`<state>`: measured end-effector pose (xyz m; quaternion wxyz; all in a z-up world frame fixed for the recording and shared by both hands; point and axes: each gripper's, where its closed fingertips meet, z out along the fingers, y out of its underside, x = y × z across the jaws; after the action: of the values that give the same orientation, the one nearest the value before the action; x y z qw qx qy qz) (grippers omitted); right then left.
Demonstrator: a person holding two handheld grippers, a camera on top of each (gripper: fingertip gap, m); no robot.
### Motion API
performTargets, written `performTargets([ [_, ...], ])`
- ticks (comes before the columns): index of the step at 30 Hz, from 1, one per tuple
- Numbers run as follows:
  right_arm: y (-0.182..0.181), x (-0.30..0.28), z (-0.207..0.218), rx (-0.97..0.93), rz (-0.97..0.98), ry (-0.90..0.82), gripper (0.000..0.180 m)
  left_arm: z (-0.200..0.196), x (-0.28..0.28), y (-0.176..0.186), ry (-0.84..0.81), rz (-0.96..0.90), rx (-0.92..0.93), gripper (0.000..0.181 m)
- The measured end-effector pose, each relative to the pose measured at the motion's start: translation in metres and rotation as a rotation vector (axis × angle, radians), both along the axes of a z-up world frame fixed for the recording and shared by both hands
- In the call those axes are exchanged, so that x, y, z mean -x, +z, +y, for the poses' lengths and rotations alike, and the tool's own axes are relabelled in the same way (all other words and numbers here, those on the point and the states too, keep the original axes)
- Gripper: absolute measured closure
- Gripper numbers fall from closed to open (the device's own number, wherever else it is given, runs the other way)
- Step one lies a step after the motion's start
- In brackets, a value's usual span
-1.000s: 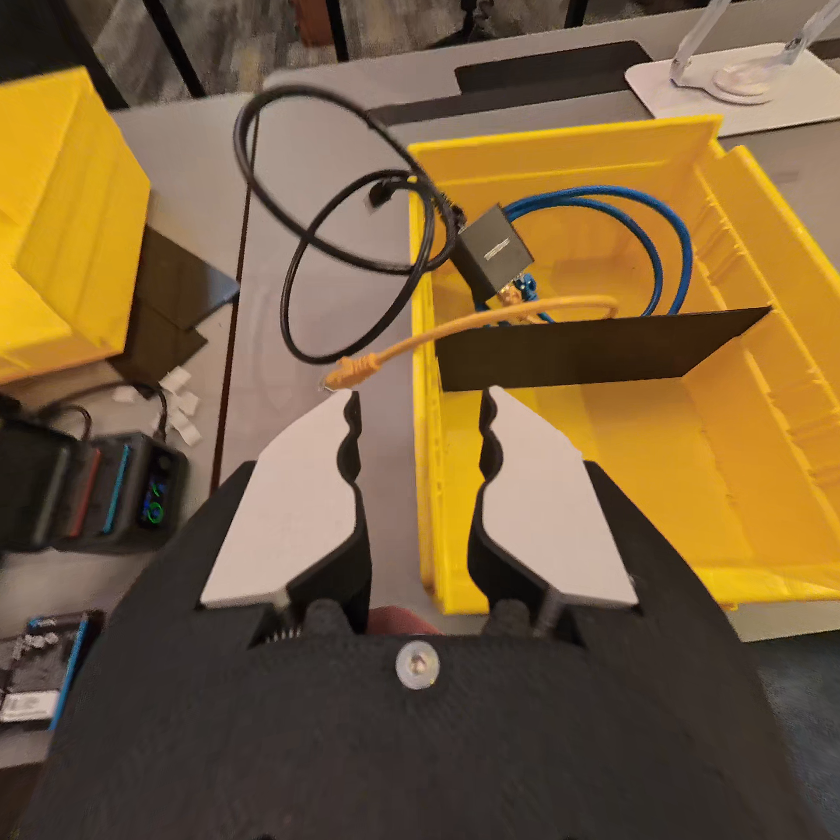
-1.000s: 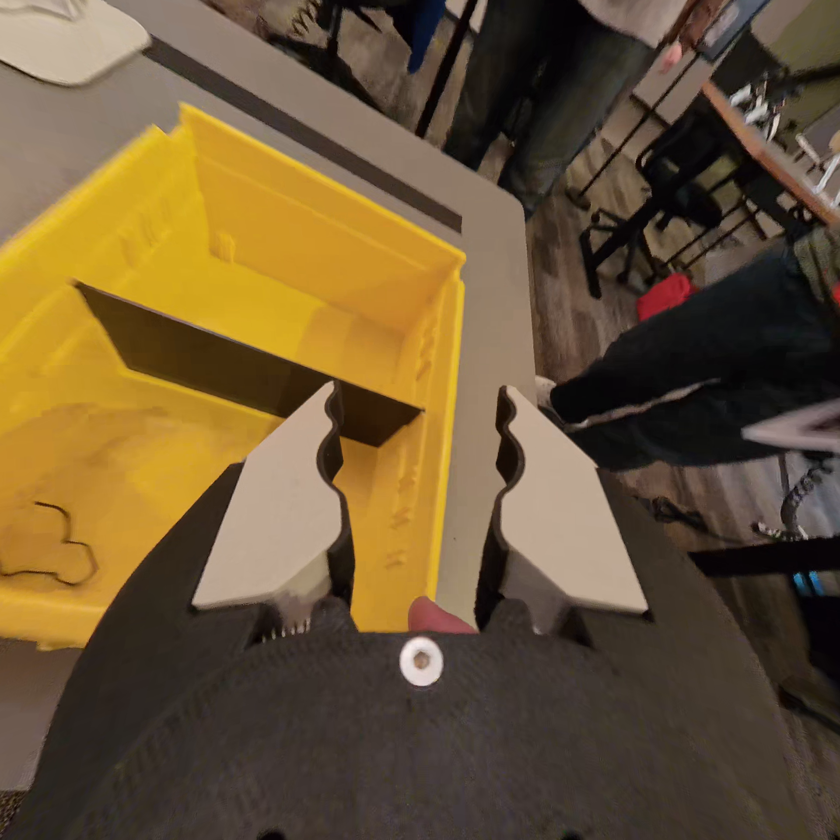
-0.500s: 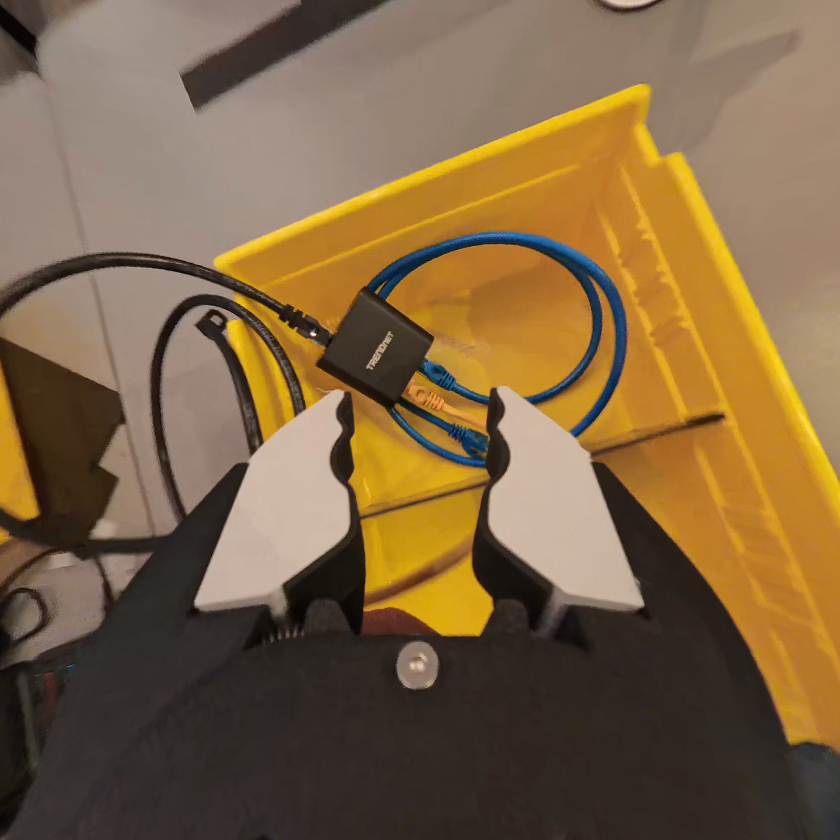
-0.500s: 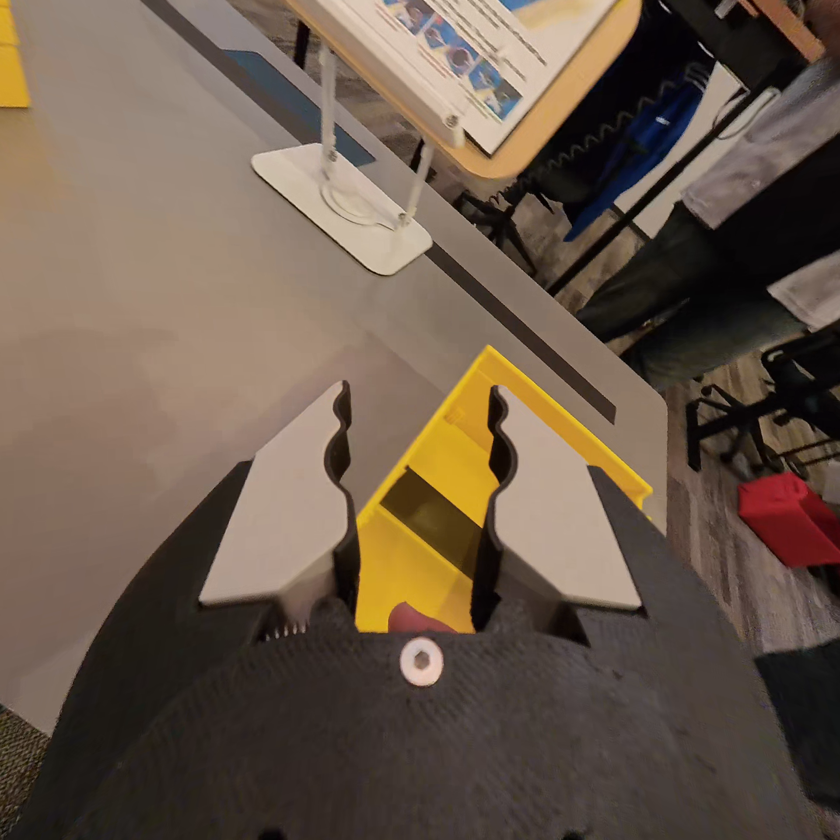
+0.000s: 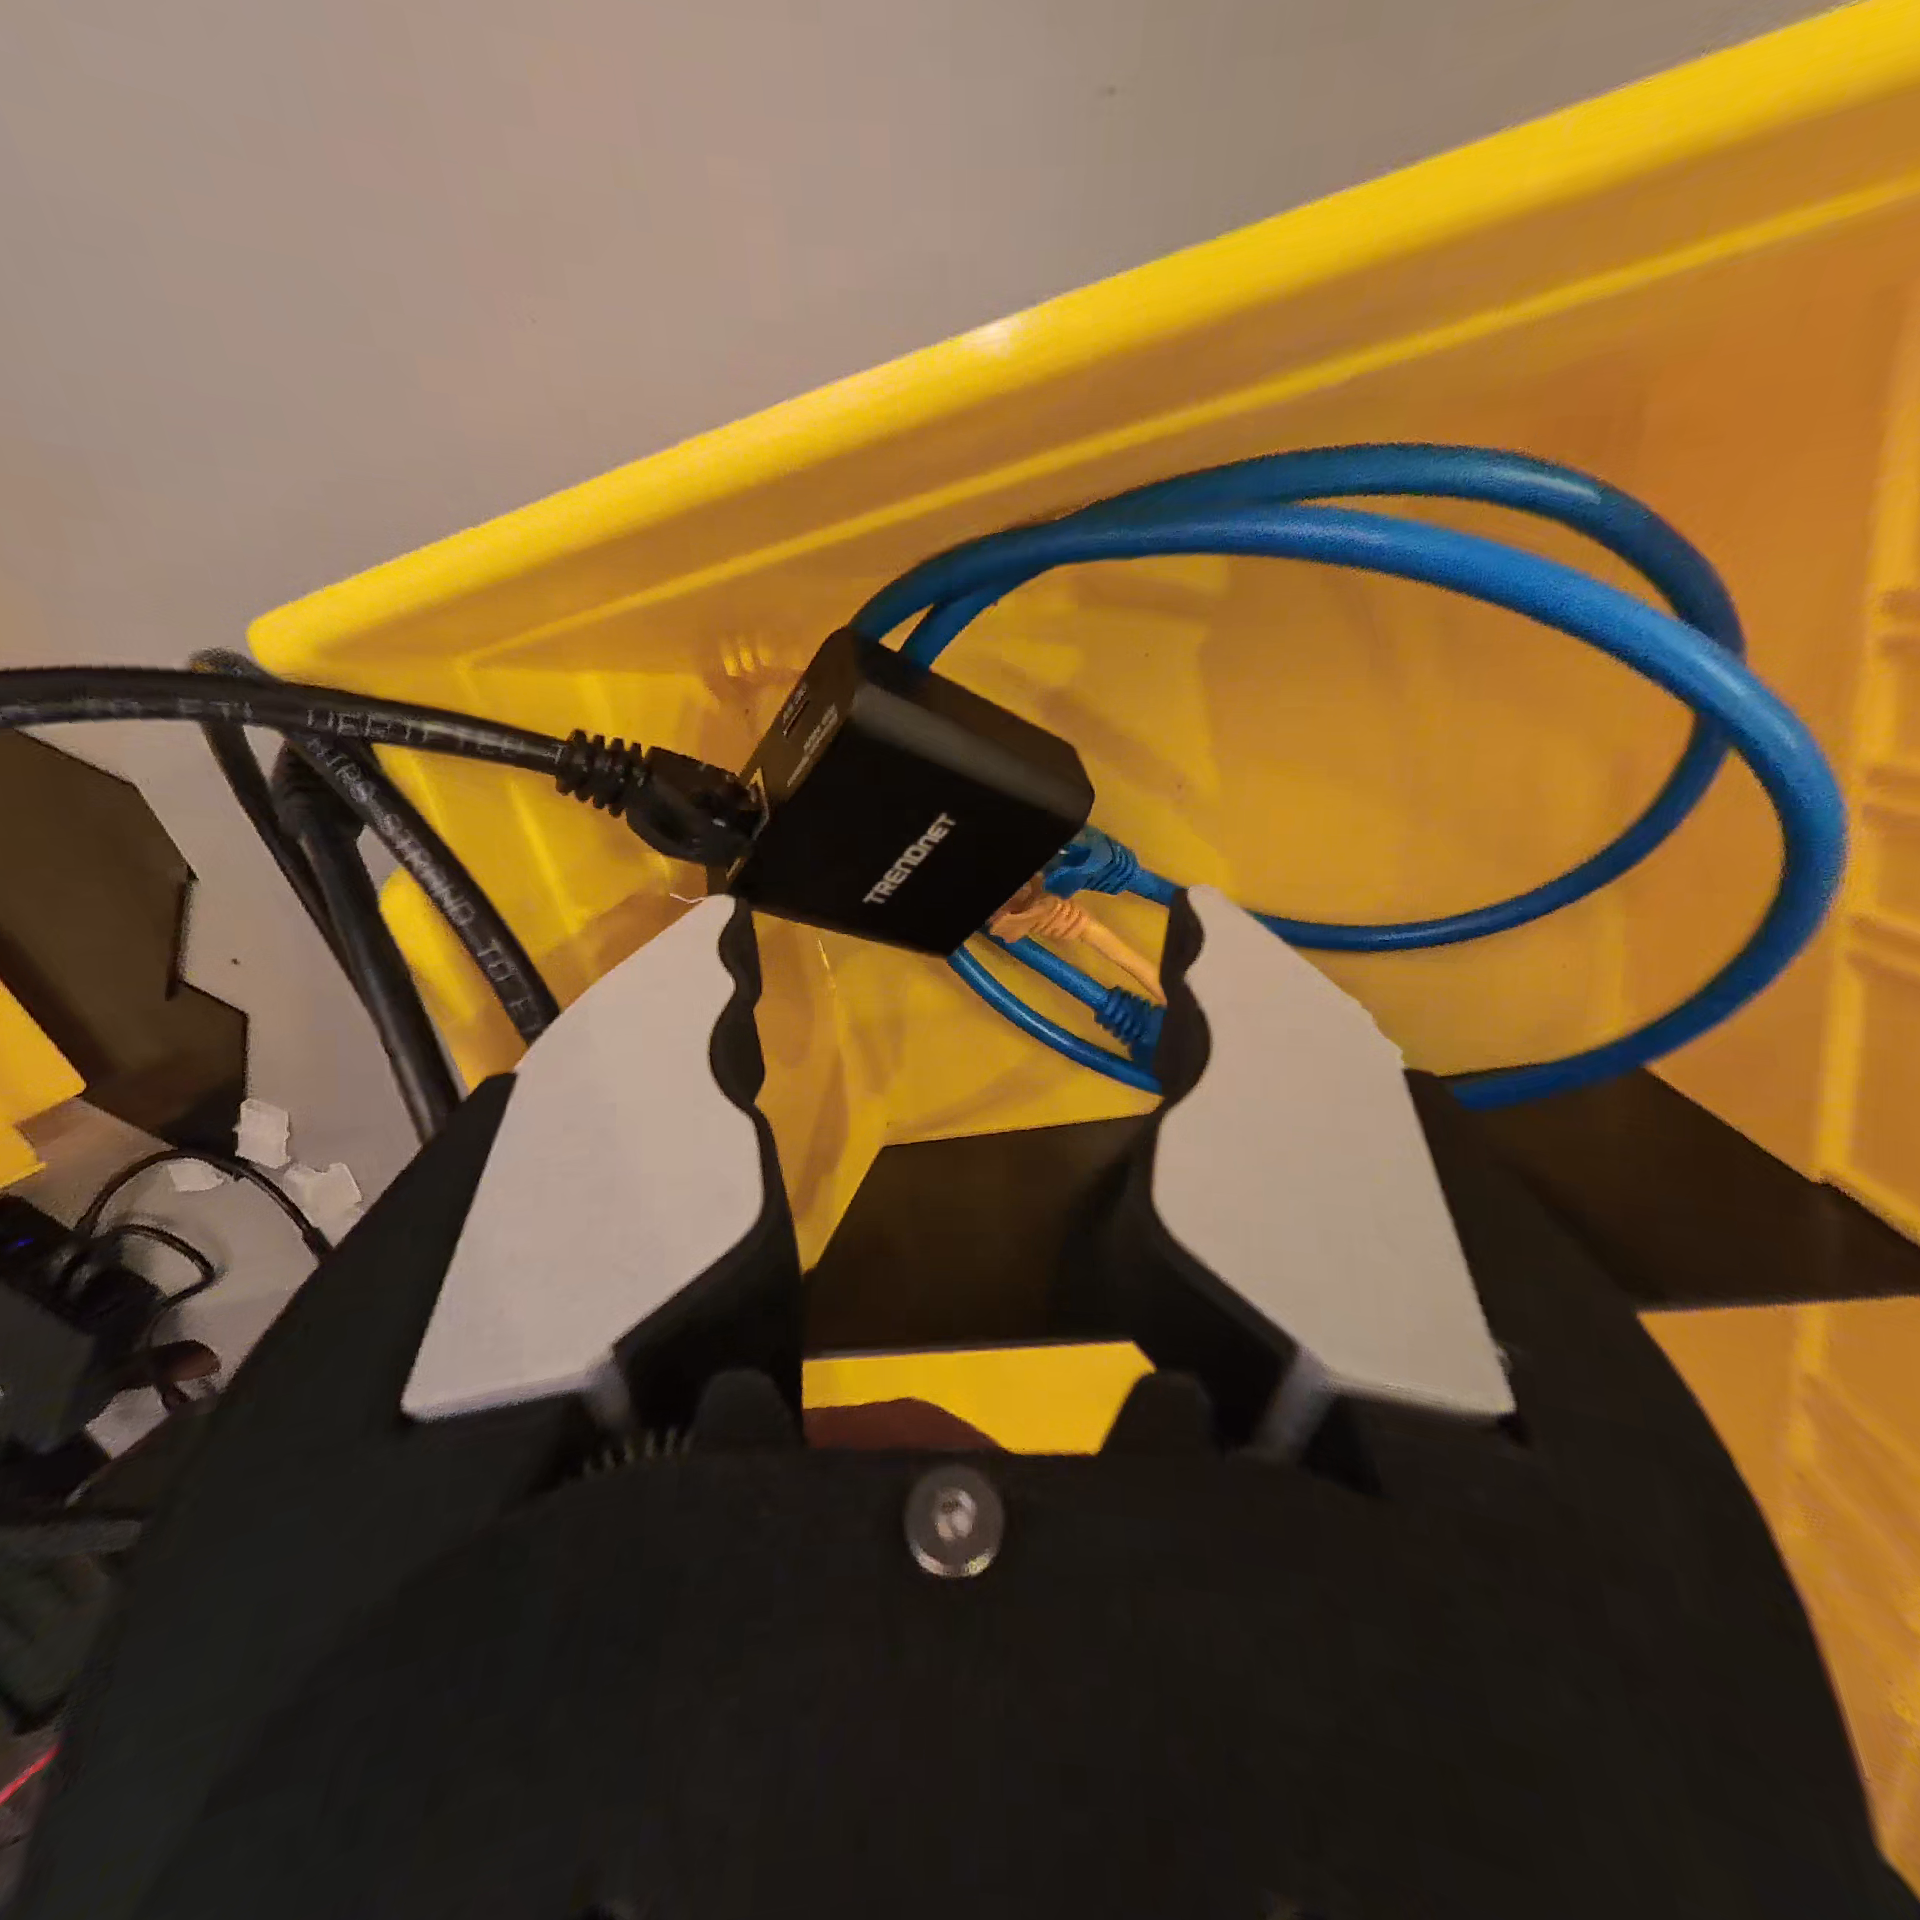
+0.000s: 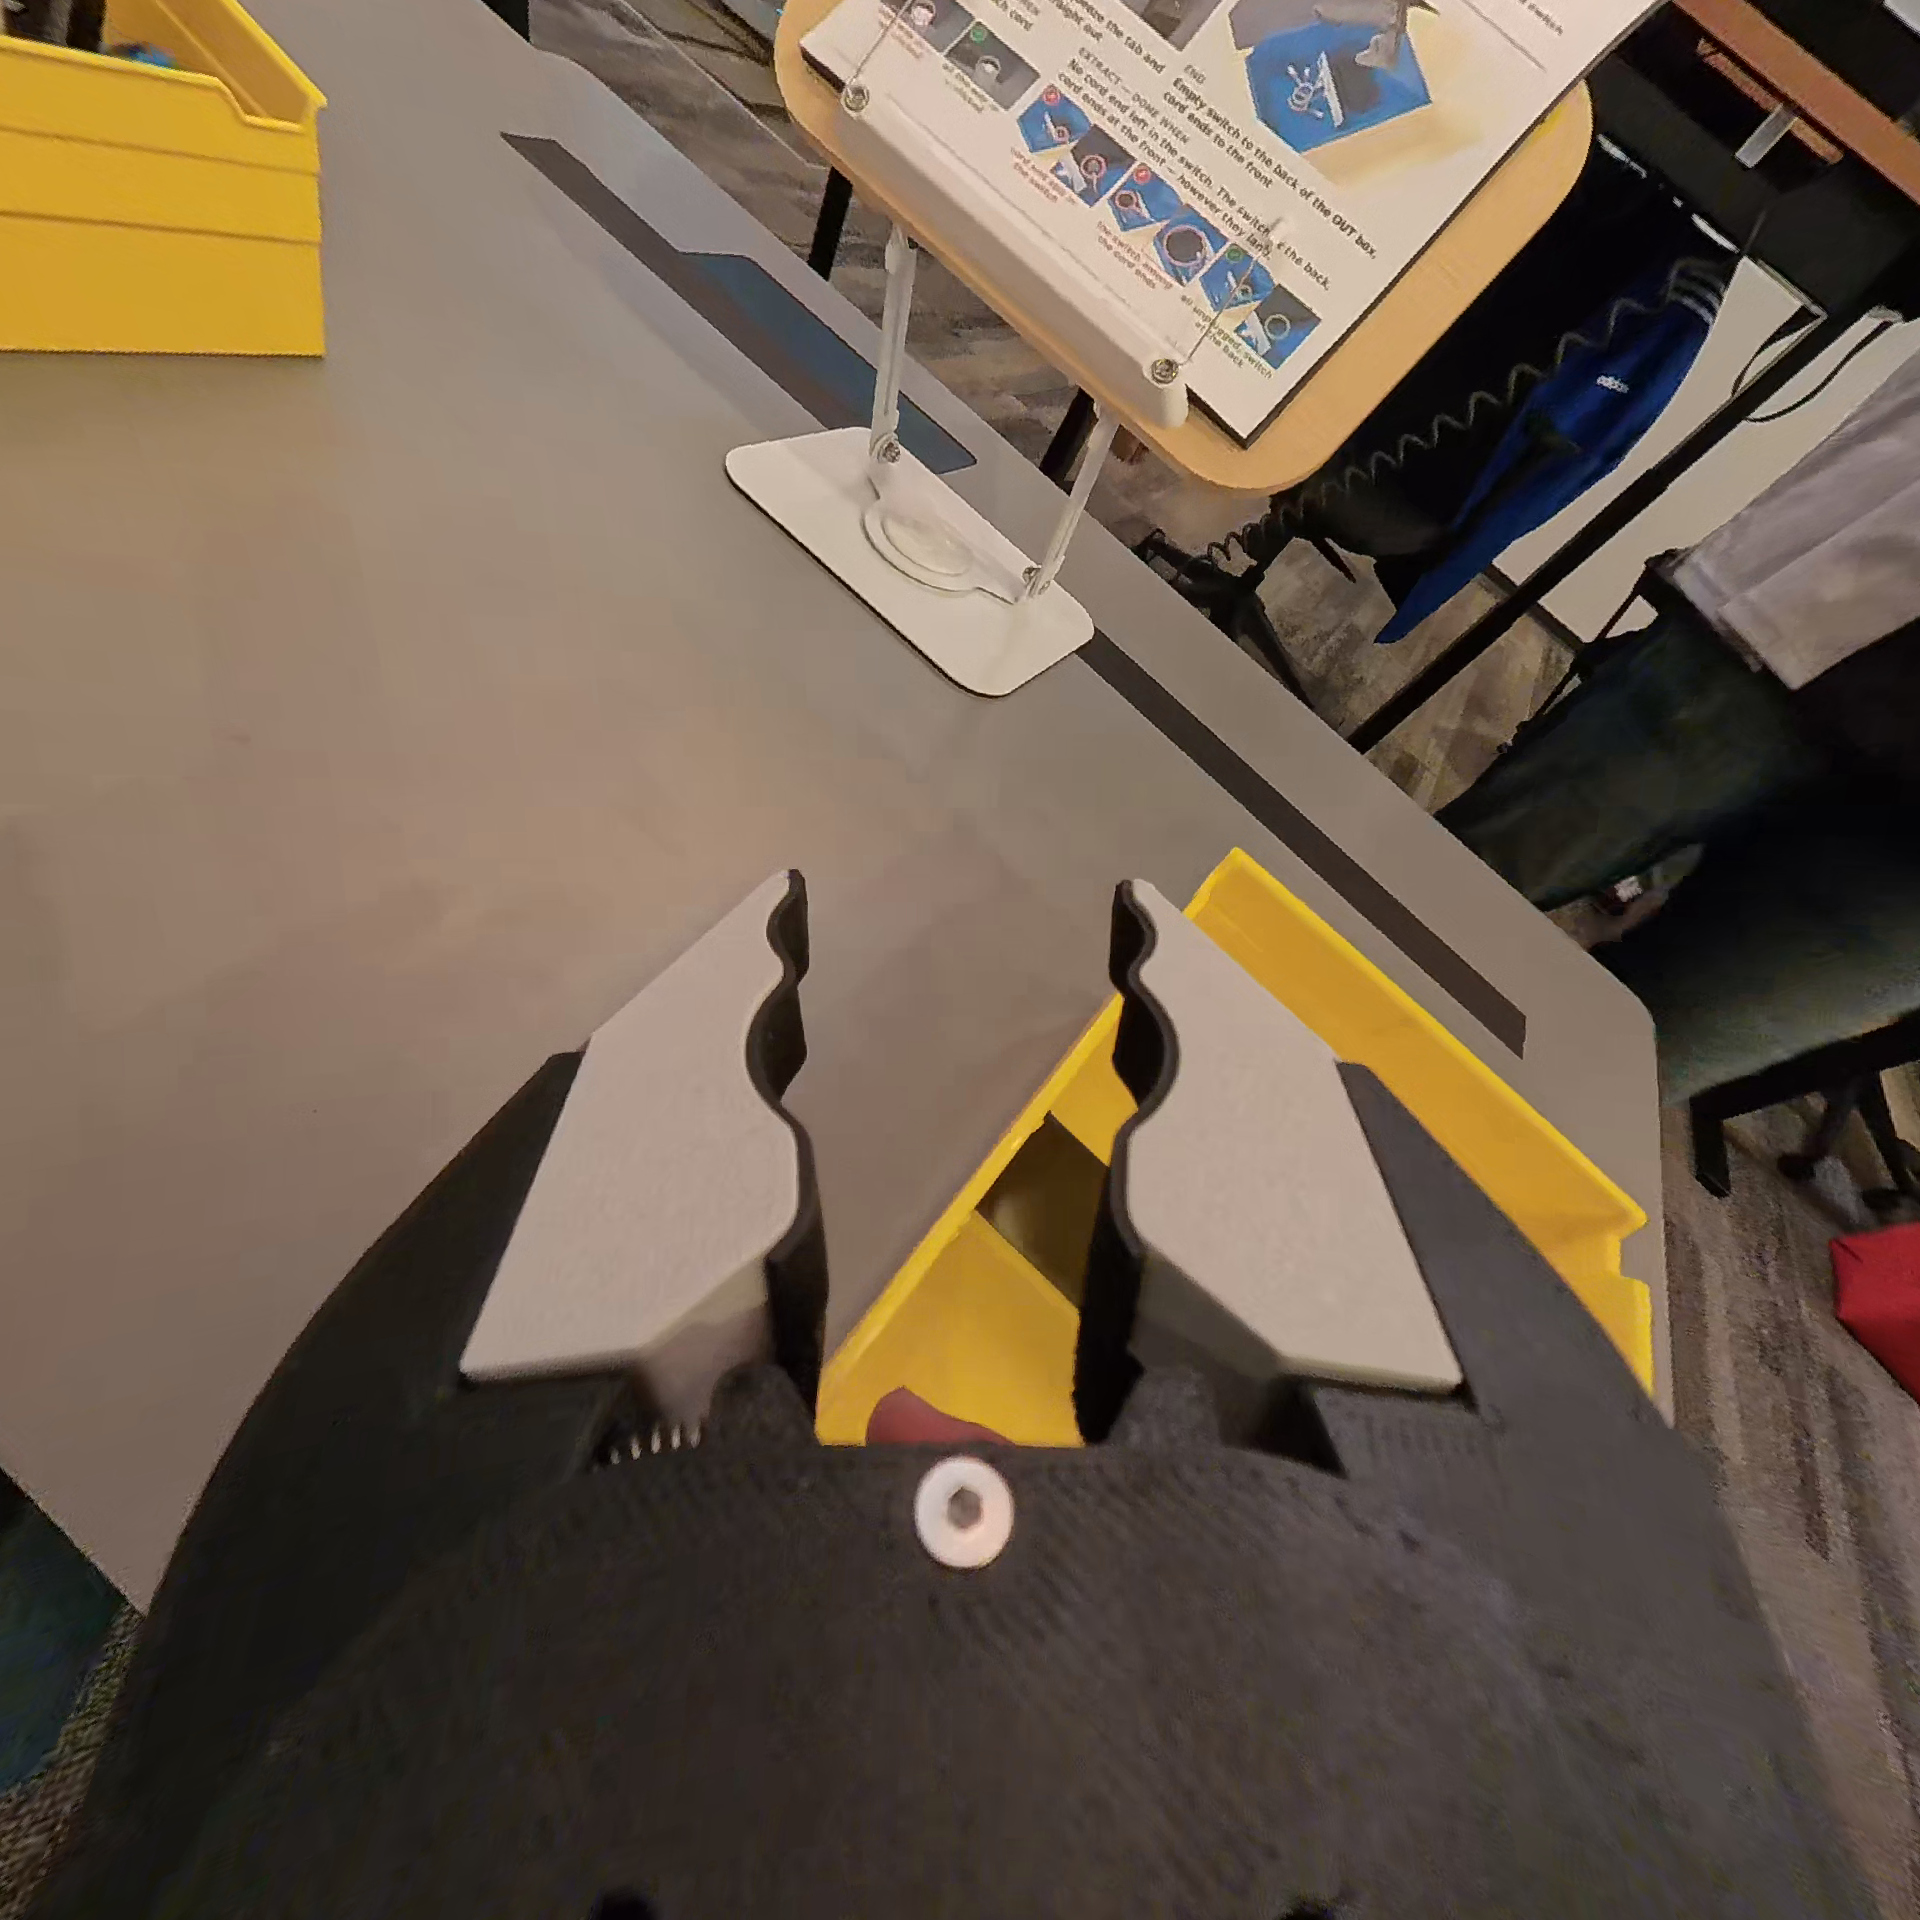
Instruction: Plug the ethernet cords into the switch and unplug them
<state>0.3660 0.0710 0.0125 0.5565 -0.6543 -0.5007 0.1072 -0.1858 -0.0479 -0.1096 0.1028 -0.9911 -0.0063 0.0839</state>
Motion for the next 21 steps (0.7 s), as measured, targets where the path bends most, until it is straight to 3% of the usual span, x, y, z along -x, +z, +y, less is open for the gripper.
performTargets([
  [1,0.0,-0.001,0.0,0.001,0.007,0.001,0.122,0.003,0.002,-0.002,0.006,0.001,0.013,0.105],
  [8,-0.005,-0.006,-0.001,0.012,0.019,-0.004,0.123,0.025,0.013,-0.003,0.096,-0.038,0.012,0.109],
  [14,-0.011,-0.006,-0.002,0.016,0.023,-0.002,0.123,0.027,0.025,-0.004,0.119,0.017,-0.024,0.13],
  [17,-0.014,-0.006,-0.002,0.022,0.018,0.0,0.123,0.027,0.016,0.007,0.081,-0.053,-0.124,0.171],
  [18,-0.015,-0.006,-0.003,0.022,0.014,0.001,0.123,0.024,0.014,0.014,0.061,-0.064,-0.149,0.174],
  [21,-0.016,-0.008,-0.003,0.021,0.006,0.004,0.123,0.023,0.027,0.05,-0.122,0.142,-0.248,0.168],
])
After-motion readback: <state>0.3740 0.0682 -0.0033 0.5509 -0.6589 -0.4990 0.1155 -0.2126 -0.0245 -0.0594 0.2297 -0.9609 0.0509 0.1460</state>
